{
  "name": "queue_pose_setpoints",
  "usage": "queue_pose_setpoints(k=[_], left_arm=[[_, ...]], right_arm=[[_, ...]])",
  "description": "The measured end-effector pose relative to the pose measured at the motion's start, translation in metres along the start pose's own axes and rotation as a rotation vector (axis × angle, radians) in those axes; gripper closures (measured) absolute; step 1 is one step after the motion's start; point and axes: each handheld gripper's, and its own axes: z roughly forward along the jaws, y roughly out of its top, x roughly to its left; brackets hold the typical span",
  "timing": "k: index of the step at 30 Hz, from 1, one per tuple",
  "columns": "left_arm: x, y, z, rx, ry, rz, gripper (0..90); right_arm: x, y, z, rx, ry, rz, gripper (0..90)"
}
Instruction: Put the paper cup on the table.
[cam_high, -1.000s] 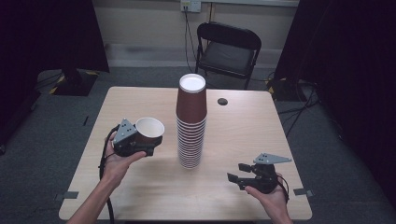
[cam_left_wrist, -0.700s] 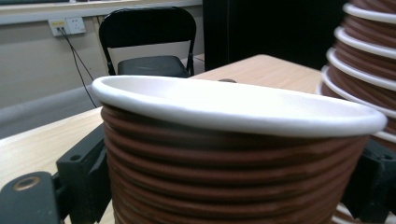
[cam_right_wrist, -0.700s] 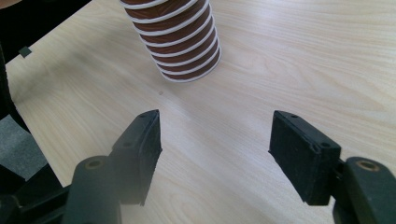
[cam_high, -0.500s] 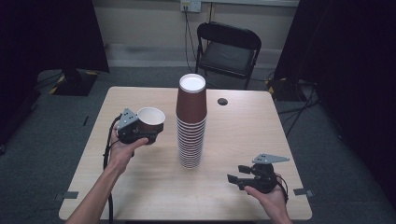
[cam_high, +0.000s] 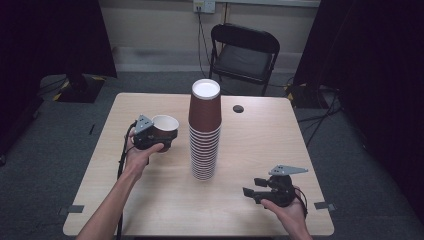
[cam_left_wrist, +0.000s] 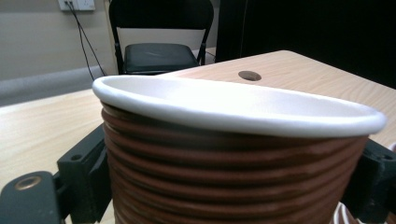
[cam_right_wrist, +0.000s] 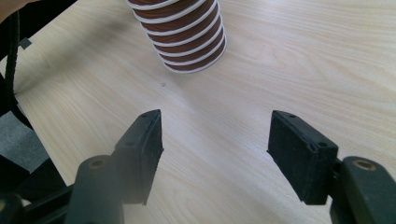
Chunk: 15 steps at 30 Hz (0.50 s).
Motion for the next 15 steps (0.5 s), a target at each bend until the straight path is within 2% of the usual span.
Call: queue_pose_setpoints(k=[2,6,8,9,11,15], left_arm=[[-0.001,-0.002,0.003,0.012,0.000,0.003,9.4],[-0.002,-0.005,0.009,0.034,0.011,0.035,9.3],[-0.003,-0.006,0.010,0.029,0.006,0.041,9.3],[-0.004,-0.008,0.012,0.032,-0.013,0.033,9.3],[-0.004,-0.010,0.014,0.058,-0.015,0.054,9.2],[-0.002,-0.015,0.015,0.086,-0.038,0.028,9.2]], right_arm=[[0.000,0.000,0.000,-0.001,-0.003,0.000,35.5],[-0.001,0.000,0.000,-0.001,-0.004,-0.001,35.6],[-0.001,-0.001,0.001,0.001,-0.002,0.000,35.7],[-0.001,-0.001,0.001,0.002,-0.002,0.001,35.7],[-0.001,-0.001,0.001,0.002,-0.002,0.000,35.8],[-0.001,-0.001,0.000,0.000,-0.004,0.003,35.9]])
